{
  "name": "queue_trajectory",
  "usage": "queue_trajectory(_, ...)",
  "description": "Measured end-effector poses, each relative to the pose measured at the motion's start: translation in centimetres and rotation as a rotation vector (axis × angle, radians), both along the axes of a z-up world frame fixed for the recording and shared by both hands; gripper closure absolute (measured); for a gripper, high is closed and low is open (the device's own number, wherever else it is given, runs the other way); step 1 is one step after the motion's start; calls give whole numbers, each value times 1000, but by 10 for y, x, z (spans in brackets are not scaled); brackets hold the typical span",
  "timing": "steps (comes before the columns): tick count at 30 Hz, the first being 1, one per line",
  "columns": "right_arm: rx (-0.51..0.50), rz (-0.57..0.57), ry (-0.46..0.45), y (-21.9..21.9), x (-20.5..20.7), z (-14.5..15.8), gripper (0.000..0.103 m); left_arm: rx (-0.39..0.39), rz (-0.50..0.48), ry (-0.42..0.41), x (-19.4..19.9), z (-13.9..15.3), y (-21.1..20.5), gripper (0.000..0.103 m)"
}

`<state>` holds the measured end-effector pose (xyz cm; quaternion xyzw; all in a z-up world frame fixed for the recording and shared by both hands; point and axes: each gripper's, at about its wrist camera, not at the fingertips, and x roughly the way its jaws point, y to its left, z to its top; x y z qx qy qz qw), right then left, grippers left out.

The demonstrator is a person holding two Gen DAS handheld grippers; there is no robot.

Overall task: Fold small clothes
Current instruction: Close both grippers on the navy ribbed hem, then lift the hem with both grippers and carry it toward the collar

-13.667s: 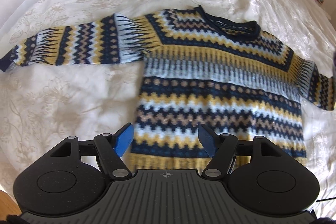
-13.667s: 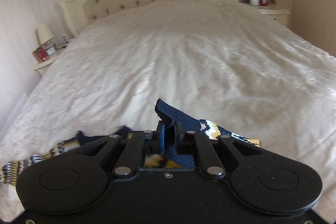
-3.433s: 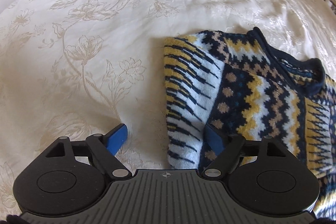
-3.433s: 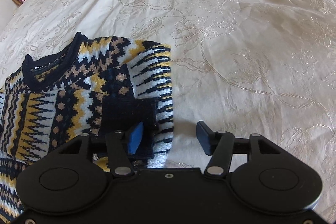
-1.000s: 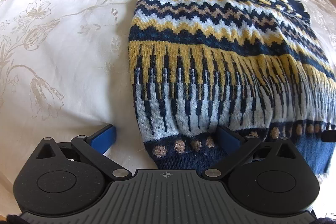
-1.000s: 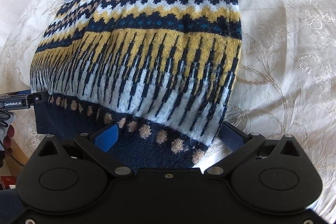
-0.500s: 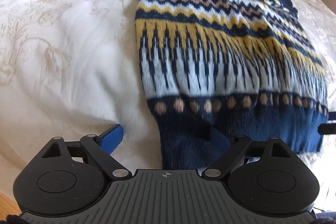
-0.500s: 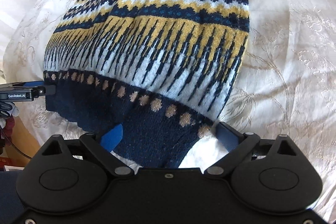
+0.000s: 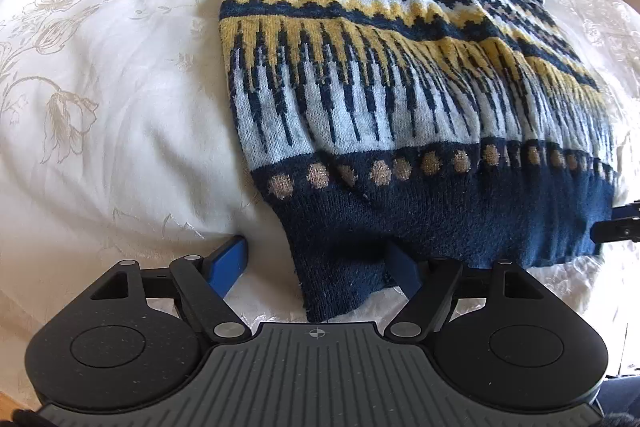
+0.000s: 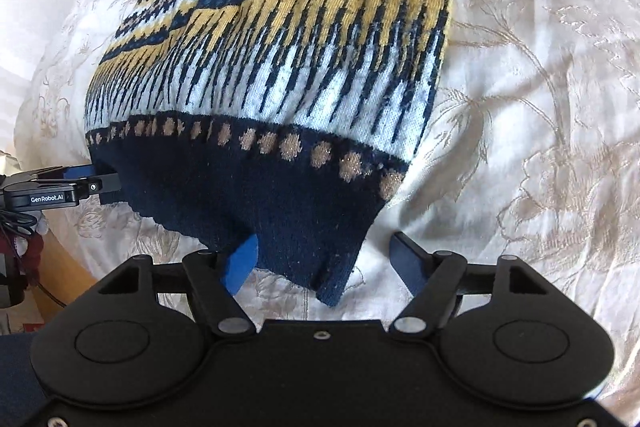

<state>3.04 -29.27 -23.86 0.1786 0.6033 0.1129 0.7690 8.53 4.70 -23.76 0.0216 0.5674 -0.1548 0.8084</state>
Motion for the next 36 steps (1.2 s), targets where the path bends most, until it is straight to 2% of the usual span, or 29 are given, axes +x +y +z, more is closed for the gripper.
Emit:
queue_trajectory(3, 11, -10, -4, 1, 0, 0, 29, -34, 7, -2, -2, 2, 5, 38)
queue_trajectory(6, 38, -30, -1, -1, -1, 0, 43, -62, 13, 5, -5, 3, 9, 47)
queue_trajectory(9, 62, -54, 8, -4, -1, -2, 49, -89, 3, 13, -4, 3, 8, 61)
queue_trajectory(11, 79, -52, 17, -5, 0, -3, 66, -110, -6, 24, -5, 5, 8, 77)
queue_trajectory(12, 92, -54, 23, -4, 0, -4, 85, -110, -3, 27, -5, 6, 7, 90)
queue_trajectory(13, 97, -61, 22, -4, 0, -3, 89, -114, 5, 26, -4, 8, 5, 92)
queue_trajectory(16, 103, -58, -3, -4, -3, 8, 90, -141, 34, 7, -6, 20, 7, 95)
queue_trajectory(19, 136, -69, -44, -10, -6, 25, 90, -200, 65, -29, -7, 40, 14, 95)
queue_trajectory(25, 178, -132, -165, -26, 0, 69, 91, -294, 97, -116, 6, 84, 21, 95)
queue_trajectory(30, 191, -203, -270, -39, 25, 96, 91, -338, 128, -195, 33, 111, 21, 97)
queue_trajectory(36, 203, -271, -348, -46, 67, 109, 91, -373, 168, -271, 77, 128, 20, 97)
